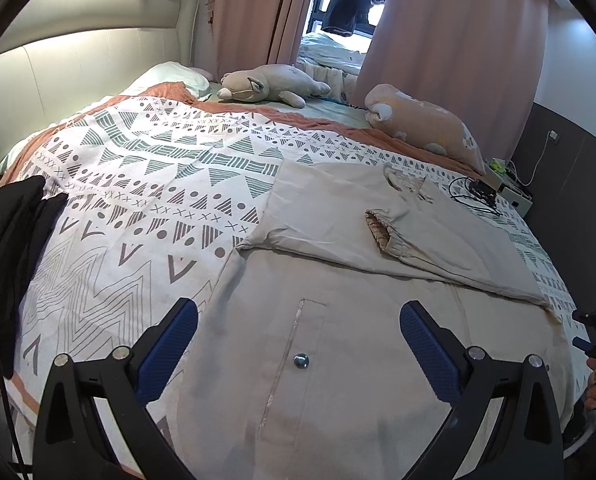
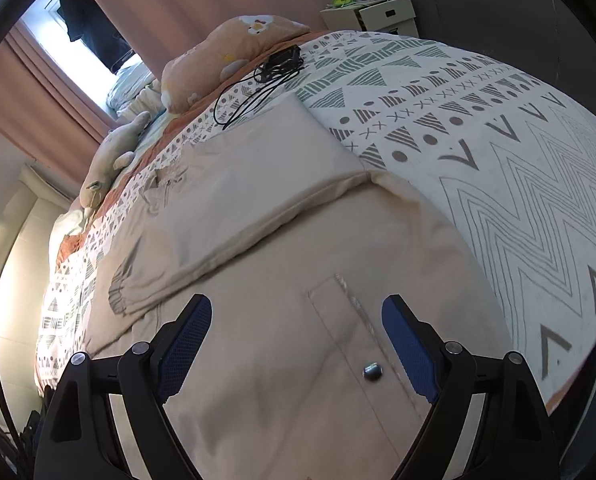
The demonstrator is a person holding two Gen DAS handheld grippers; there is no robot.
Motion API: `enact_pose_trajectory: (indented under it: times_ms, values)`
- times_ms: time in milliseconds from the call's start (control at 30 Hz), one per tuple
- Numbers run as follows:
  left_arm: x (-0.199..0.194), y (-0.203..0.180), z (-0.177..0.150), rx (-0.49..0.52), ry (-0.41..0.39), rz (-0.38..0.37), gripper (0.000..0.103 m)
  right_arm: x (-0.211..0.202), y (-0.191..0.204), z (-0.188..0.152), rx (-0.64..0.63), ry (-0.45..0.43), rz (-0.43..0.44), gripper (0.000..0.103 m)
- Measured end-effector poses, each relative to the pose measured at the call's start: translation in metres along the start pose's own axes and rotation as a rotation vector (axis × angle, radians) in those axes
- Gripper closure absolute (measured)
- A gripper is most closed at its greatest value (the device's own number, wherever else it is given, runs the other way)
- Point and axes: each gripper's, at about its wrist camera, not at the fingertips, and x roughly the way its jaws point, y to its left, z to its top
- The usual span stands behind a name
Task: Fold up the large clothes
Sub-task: 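Move both tools toward the jacket's drawstring hem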
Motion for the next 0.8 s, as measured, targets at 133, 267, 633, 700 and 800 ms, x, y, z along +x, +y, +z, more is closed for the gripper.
enact_pose_trajectory:
  times_ms: [133,267,633,700,800]
  values:
    - [-0.024,0.004,-0.010,-0.024,-0.028,-0.002,0.000,-0.031,-0.004,-0.019,-0.006,-0.044,0.002,0.017]
    - [-0.050,0.009,-0.023,-0.061,-0.066,-0.008,0.000,-0.056,-0.016,-0.038,0.042,-0.072,0.079,0.017]
    - [-0.101,0.006,-0.063,-0.093,-0.105,-0.061,0.000,-0.089,-0.053,-0.094,0.094,-0.012,0.229,0.017]
    - [-0.108,0.005,-0.072,-0.101,-0.101,-0.085,0.000,-0.097,-0.057,-0.102,0.094,-0.005,0.254,0.017]
    - [-0.117,0.001,-0.082,-0.108,-0.088,-0.128,0.000,-0.114,-0.067,-0.115,0.074,-0.016,0.254,0.017]
